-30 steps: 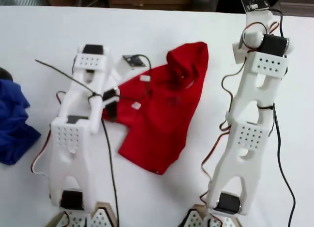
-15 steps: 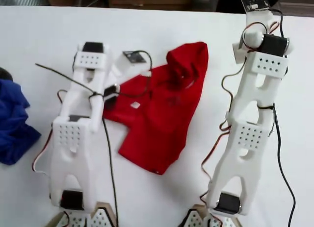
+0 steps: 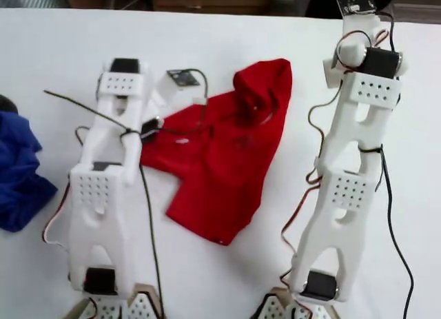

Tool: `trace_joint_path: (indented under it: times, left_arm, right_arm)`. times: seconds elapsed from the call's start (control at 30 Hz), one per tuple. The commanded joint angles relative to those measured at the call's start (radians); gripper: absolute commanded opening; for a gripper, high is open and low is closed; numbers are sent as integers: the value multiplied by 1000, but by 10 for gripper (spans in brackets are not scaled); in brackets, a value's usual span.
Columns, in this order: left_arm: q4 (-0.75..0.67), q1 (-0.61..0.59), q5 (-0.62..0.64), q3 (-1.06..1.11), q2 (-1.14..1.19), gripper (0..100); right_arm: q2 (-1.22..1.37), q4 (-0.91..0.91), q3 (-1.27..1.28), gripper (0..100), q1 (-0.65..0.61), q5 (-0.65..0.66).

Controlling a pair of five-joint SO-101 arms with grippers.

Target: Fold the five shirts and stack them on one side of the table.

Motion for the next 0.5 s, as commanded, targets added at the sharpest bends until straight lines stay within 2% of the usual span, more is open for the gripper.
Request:
trace_joint_path:
  times: [0.0,0.13,0.23,0.33,0.47]
  left_arm:
    - [23,-91,31,-35,-109,25]
    - [26,-172,58,8,-166,25]
    - [25,-189,54,117,-206,25]
    - [25,-203,58,239,-267,25]
    - [23,-227,61,390,-365,25]
  right_arm:
    - [-85,18,-26,215,-79,-173]
    - [-31,-88,-17,215,-222,-213]
    - [30,-223,-11,216,-306,-215]
    - [81,-262,-11,221,-395,-215]
    - [163,-285,-11,323,-501,-215]
